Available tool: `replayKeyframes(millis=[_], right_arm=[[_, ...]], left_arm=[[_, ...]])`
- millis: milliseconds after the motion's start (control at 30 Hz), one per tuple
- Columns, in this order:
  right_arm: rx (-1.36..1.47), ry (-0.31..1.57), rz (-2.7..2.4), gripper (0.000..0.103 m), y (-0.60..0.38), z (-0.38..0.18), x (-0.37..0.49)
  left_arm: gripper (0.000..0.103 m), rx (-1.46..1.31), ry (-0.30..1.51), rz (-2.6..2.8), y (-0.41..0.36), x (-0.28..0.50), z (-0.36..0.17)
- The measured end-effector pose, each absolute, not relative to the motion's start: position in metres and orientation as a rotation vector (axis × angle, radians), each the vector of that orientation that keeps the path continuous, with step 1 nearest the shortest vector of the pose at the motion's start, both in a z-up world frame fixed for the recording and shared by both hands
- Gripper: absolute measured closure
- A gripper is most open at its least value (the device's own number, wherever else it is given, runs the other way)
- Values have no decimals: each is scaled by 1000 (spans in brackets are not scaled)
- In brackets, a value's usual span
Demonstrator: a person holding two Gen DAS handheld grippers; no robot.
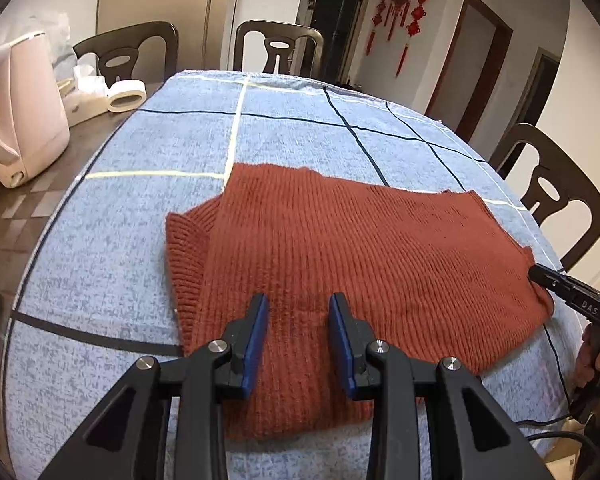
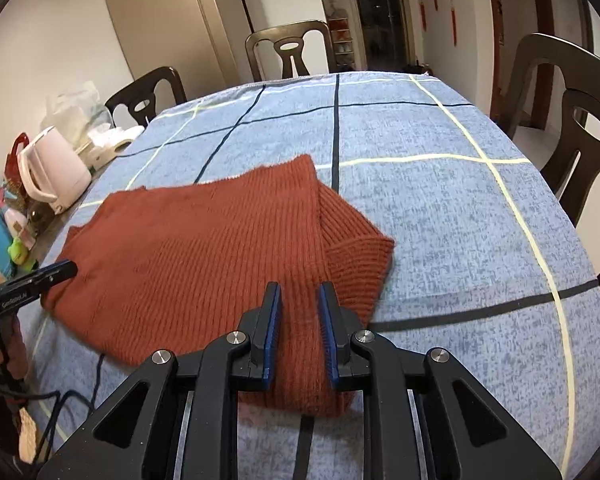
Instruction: Fold small clothes
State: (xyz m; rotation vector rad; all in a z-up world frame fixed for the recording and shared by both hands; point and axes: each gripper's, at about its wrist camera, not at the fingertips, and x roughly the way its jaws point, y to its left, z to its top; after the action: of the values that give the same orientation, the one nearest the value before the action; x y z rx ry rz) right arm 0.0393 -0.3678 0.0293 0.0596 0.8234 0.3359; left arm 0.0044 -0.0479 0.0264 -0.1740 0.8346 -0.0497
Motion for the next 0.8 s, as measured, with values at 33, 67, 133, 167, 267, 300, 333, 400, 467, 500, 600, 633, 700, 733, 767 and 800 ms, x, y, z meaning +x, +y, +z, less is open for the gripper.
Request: replayKeyframes(millis=[33,67,133,167,267,300,333,400,467,500,600,633,700,733,767,800], right_arm=[[60,817,338,84,-367,31,40],[58,812,341,84,-365,33,42],[55,807,346,84,-363,35,44],[53,806,350,84,-361,36,45],[43,823,350,84,-359,31,50],[49,838,350,84,-360,27,53],[62,842,352,84,-362,25,55],[80,840,354,84,-364,26,54],[76,840,350,84,-364,27,54],[71,839,349,84,-364,28,53],[58,836,348,83,-361,31,52],[56,833,351,83,-360,32,51],[54,829,354,83,-359,34,51],[51,827,354,83,-358,35,51],[47,825,355,83,-357,36,50],[43,822,355,83,-356,37,50]], left_arm=[[69,-173,835,-41,-48,6,27],[69,-171,836,-32,-48,7,28],[69,-170,838,-17,-47,10,29],[69,-174,837,-15,-47,11,28],[69,-187,844,-10,-45,15,25],[69,-186,842,-9,-46,15,25],[69,-184,842,-7,-46,15,25],[69,-183,842,-8,-46,15,25],[69,-186,842,-9,-46,15,26],[69,-187,842,-9,-46,14,26],[69,-189,843,-7,-45,14,28],[69,-190,844,-5,-45,14,28],[69,-190,843,-3,-44,13,29],[69,-188,840,1,-44,12,30],[69,-184,837,6,-43,12,32],[67,-184,832,9,-42,11,33]])
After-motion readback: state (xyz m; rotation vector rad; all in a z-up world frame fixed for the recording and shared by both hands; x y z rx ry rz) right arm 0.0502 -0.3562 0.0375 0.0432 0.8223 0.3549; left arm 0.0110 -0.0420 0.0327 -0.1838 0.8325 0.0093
